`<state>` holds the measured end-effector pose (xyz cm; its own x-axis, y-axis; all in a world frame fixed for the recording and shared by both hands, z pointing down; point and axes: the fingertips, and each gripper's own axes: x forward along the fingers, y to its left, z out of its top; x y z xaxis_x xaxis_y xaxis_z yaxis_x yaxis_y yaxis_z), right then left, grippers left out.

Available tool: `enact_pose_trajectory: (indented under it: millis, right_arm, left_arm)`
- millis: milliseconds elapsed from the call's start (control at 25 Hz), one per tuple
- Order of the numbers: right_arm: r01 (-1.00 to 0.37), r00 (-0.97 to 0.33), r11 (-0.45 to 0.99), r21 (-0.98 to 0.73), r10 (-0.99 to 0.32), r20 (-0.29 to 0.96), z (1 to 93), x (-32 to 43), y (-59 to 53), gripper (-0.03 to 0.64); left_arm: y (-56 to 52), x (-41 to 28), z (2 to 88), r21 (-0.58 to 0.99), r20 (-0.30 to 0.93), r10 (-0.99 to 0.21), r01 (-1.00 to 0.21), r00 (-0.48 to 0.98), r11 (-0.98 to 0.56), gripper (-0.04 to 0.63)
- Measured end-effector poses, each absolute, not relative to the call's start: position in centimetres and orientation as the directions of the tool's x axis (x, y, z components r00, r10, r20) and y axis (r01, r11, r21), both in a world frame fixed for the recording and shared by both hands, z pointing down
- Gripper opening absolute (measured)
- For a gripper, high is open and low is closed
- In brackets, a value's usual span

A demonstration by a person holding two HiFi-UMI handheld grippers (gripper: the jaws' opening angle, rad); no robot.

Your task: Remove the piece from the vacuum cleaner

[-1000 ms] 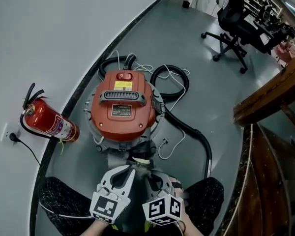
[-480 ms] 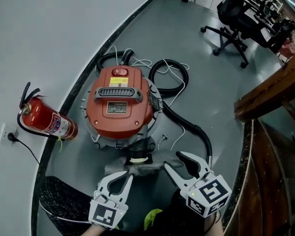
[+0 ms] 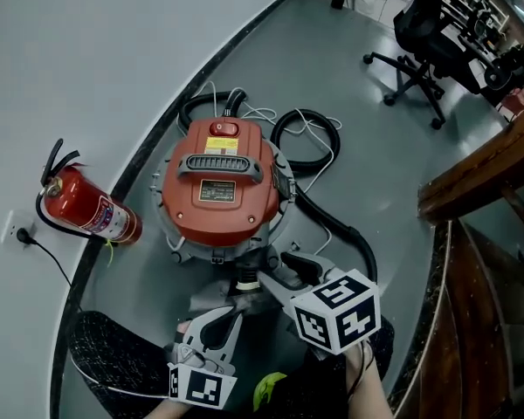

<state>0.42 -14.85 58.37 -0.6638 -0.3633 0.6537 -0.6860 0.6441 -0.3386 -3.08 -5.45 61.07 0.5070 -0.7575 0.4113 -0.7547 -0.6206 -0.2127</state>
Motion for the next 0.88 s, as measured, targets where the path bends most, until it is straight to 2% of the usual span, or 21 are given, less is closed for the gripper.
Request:
enact_pose_trajectory:
  millis: [120, 280, 480, 880]
  right_arm:
    - [-0.695, -0.619, 0.667, -0.269, -0.365, 0.696, 59.6, -0.7, -15.3, 0.221]
    - [-0.676, -0.622, 0.686, -0.269, -0.336, 0.707, 60.2, -1.8, -15.4, 0.217]
    - [-0.652, -0.626, 0.704, -0.283, -0.29, 0.724, 60.3, -2.0, -15.4, 0.199]
    - [-0.656, -0.635, 0.694, -0.296, -0.296, 0.714, 60.3, -2.0, -15.4, 0.196]
  left_arm:
    - [-5.4, -2.8, 61.4, -0.273, 0.416, -0.762, -0.731, 0.497, -0.626, 0.026]
    - [-5.3, -2.5, 61.6, -0.331, 0.415, -0.764, -0.701, 0.494, -0.632, 0.026]
    - [-5.0, -2.5, 61.4, -0.295, 0.407, -0.756, -0.71, 0.512, -0.639, 0.026]
    - [-4.2, -2.8, 61.4, -0.209, 0.41, -0.744, -0.74, 0.527, -0.639, 0.025]
